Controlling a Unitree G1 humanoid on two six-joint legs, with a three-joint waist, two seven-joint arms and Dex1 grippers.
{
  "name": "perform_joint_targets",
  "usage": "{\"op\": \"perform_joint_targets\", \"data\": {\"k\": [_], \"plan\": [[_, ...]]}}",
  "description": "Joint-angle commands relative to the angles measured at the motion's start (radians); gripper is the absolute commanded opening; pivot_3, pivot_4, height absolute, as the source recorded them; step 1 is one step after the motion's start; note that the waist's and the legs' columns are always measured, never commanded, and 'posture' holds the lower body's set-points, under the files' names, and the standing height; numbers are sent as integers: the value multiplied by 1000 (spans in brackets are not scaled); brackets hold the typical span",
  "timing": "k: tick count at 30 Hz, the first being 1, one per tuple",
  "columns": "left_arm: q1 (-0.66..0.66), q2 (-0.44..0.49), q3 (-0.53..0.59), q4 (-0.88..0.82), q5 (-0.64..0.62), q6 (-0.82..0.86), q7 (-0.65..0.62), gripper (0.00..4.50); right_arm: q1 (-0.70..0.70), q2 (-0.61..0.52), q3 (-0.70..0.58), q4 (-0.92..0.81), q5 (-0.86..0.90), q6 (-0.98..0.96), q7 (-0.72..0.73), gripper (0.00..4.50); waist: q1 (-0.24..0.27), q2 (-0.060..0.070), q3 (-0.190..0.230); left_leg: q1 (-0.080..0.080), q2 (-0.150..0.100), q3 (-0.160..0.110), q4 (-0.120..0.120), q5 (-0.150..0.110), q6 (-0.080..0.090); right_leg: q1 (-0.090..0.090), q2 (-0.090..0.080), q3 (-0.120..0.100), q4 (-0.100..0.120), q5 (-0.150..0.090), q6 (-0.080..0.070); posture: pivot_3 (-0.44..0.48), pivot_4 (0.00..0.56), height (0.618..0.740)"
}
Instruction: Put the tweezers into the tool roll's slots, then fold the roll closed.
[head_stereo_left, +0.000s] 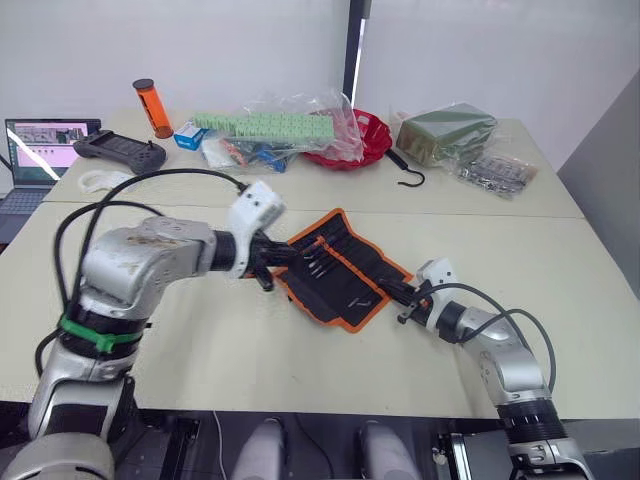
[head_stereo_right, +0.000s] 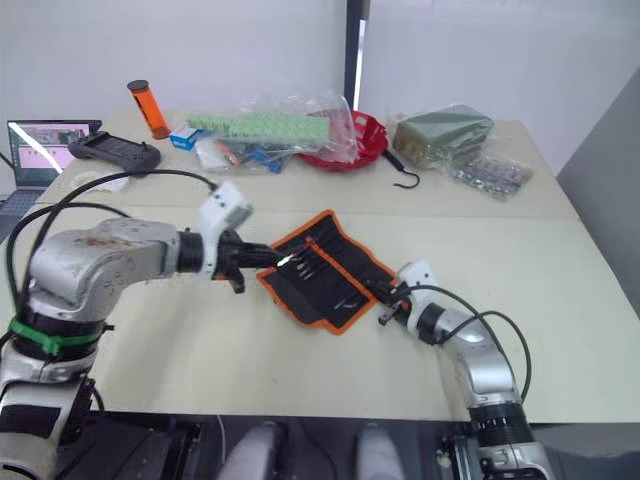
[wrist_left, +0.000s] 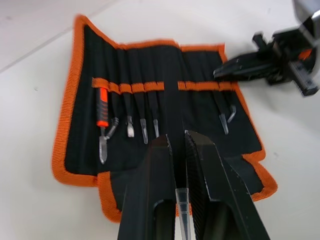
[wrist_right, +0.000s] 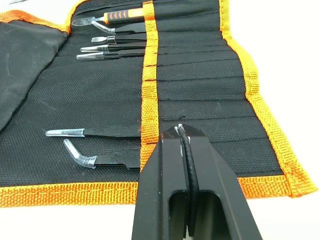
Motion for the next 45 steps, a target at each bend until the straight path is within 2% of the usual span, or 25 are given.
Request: {"op": "perform_joint_targets", "data": {"k": [1, 4, 7, 14, 36, 45], "plan": [[-69, -57, 4, 50, -19, 137, 32, 29, 0, 1, 5, -16, -5, -3, -1, 0, -4, 0, 0, 0, 0, 0, 0, 0, 0, 0, 0, 0, 0, 0, 0, 0, 150, 740], [-104, -89, -28, 84, -1, 206, 54, 29, 6, 5, 14, 1, -16, -17, -2, 0, -8, 0, 0, 0, 0, 0, 0, 0, 0, 0, 0, 0, 1, -1, 2, 0, 150, 740], [-126, -94, -78, 101, 33, 214, 78, 29, 7, 9, 14, 5, -18, -26, -2, 0, -10, 0, 0, 0, 0, 0, 0, 0, 0, -1, 0, 0, 1, -1, 2, 0, 150, 740], [-142, -121, -113, 140, 71, 230, 120, 29, -6, 14, 13, 3, -17, -43, 3, 0, -9, 0, 0, 0, 0, 0, 0, 0, 0, -1, 0, 0, 1, -1, 1, 0, 150, 740], [-134, -217, -152, 241, 152, 108, 135, 29, 11, 25, 40, -9, -28, -37, 10, 0, -10, 0, 0, 0, 0, 0, 0, 0, 0, -1, 0, 0, 1, 0, 0, 0, 150, 740], [-142, -253, -209, 291, 219, -20, 111, 29, 16, 29, 55, -13, -38, -37, 11, 0, -9, 0, 0, 0, 0, 0, 0, 0, 0, -1, 0, 0, 1, 0, 0, 0, 150, 740]]}}
